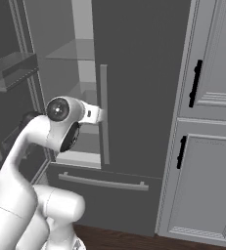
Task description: Grab a lemon wedge from the fridge and one ice cube from the ice bowl, and put them in the glass of lemonade.
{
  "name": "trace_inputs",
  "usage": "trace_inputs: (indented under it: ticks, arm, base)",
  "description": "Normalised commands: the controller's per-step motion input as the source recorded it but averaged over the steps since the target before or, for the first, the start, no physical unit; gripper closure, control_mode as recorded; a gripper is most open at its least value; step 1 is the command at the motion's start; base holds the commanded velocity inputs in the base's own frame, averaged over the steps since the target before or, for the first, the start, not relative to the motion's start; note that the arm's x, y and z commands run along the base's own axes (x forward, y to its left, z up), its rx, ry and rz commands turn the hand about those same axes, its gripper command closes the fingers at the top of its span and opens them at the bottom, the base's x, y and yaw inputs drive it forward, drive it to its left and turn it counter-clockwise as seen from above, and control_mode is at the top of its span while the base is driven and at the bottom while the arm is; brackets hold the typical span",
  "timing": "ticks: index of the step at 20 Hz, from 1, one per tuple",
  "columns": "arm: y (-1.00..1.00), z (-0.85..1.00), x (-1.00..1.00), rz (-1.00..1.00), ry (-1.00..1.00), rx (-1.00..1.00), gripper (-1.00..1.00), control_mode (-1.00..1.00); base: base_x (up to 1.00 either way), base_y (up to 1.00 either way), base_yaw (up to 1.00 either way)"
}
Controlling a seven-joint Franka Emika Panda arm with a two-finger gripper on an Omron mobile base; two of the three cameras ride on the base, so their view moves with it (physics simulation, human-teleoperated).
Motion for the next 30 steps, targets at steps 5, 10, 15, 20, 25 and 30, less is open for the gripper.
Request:
trace_inputs:
  ticks: [5,10,15,20,25,30]
  arm:
    - [-0.16,-0.25,1.00,-0.02,0.06,0.00,-1.00,-1.00]
    - [-0.16,-0.19,1.00,0.00,0.10,0.00,-1.00,-1.00]
    - [-0.09,-0.17,1.00,0.00,0.07,0.00,-1.00,-1.00]
    - [-0.14,-0.33,0.93,0.00,0.00,0.00,-1.00,-1.00]
    - [-0.20,-0.50,0.72,0.00,-0.07,0.00,-1.00,-1.00]
    - [-0.20,-0.50,0.76,0.00,-0.04,0.00,-1.00,-1.00]
  base:
    - [0.00,0.00,0.00]
    - [0.00,0.00,0.00]
    - [0.00,0.00,0.00]
    - [0.00,0.00,0.00]
    - [0.00,0.00,0.00]
    - [0.00,0.00,0.00]
